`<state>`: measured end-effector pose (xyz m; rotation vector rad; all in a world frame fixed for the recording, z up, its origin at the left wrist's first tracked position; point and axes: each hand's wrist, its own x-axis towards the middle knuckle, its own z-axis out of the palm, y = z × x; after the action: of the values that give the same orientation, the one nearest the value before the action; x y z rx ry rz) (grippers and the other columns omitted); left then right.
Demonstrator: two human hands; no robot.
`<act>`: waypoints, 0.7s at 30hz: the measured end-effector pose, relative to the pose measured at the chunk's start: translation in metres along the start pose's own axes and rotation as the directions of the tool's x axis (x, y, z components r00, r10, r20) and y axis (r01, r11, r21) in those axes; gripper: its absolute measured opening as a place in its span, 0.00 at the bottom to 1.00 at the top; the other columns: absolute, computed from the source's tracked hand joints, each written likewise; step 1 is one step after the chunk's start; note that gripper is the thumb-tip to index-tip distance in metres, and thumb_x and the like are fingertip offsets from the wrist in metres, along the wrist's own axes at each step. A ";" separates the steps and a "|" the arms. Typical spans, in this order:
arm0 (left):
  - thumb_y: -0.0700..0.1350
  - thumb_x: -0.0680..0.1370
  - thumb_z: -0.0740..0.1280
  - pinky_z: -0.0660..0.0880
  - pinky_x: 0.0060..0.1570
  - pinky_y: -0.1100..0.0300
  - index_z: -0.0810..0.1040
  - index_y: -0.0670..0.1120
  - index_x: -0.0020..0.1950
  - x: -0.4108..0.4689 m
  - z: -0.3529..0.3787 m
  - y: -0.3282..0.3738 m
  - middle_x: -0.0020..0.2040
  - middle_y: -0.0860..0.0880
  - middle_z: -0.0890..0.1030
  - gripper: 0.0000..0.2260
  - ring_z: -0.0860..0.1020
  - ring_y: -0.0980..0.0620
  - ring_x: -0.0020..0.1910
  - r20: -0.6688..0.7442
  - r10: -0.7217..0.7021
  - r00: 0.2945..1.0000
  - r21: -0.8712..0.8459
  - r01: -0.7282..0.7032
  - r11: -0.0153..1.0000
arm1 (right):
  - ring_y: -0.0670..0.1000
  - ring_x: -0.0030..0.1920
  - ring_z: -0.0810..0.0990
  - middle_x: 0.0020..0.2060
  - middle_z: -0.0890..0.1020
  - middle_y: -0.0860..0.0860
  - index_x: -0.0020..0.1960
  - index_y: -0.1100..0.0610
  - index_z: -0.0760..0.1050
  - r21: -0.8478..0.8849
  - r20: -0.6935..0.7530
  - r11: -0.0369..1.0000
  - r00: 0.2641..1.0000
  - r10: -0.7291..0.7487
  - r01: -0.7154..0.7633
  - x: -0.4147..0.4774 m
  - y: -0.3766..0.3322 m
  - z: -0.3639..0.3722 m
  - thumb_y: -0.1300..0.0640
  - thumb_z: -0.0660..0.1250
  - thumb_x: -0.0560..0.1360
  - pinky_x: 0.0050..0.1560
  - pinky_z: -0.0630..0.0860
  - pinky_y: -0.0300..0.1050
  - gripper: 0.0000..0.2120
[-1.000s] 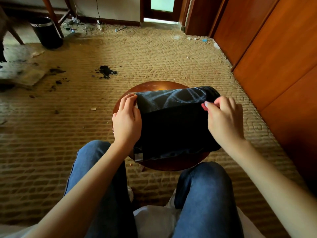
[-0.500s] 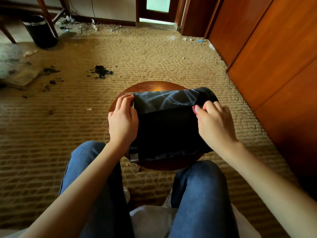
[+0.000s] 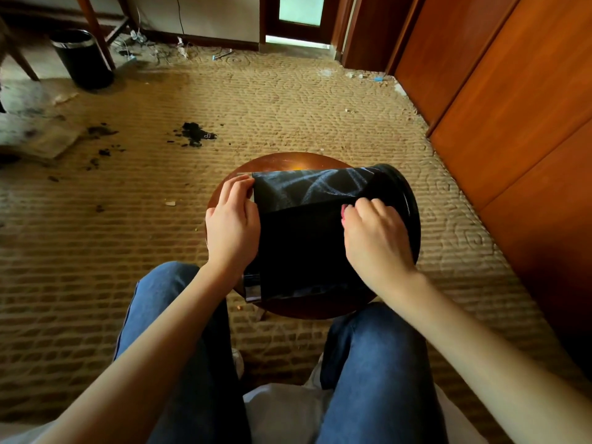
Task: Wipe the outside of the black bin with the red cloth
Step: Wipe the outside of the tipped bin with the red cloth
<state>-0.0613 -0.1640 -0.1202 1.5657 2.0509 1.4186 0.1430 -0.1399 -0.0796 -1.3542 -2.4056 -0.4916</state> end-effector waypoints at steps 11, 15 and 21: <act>0.43 0.75 0.52 0.69 0.59 0.50 0.74 0.44 0.65 -0.005 -0.001 0.001 0.66 0.50 0.74 0.21 0.72 0.53 0.64 -0.004 -0.004 1.000 0.002 0.004 1.000 | 0.65 0.44 0.76 0.42 0.78 0.62 0.46 0.64 0.79 -0.005 -0.003 0.963 0.963 0.270 -0.270 0.040 0.054 0.012 0.62 0.63 0.76 0.43 0.71 0.56 0.08; 0.42 0.75 0.53 0.71 0.61 0.44 0.75 0.42 0.64 0.000 0.001 -0.001 0.64 0.48 0.75 0.20 0.73 0.51 0.63 -0.008 -0.004 1.000 -0.035 0.004 0.999 | 0.61 0.36 0.75 0.35 0.76 0.58 0.42 0.61 0.80 0.153 -0.160 0.988 0.986 0.036 -0.011 0.009 0.000 0.009 0.65 0.68 0.71 0.34 0.70 0.51 0.02; 0.43 0.75 0.52 0.71 0.61 0.43 0.74 0.42 0.64 -0.005 0.001 -0.003 0.65 0.49 0.75 0.21 0.73 0.51 0.64 -0.018 0.017 1.000 -0.038 -0.017 0.999 | 0.60 0.38 0.75 0.36 0.76 0.55 0.45 0.57 0.82 0.095 -0.172 0.988 0.979 -0.104 0.122 0.010 0.026 0.010 0.62 0.62 0.75 0.36 0.67 0.51 0.10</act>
<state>-0.0603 -0.1676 -0.1250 1.5650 2.0120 1.4737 0.1596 -0.1148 -0.0800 -1.0916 -2.3442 -0.4800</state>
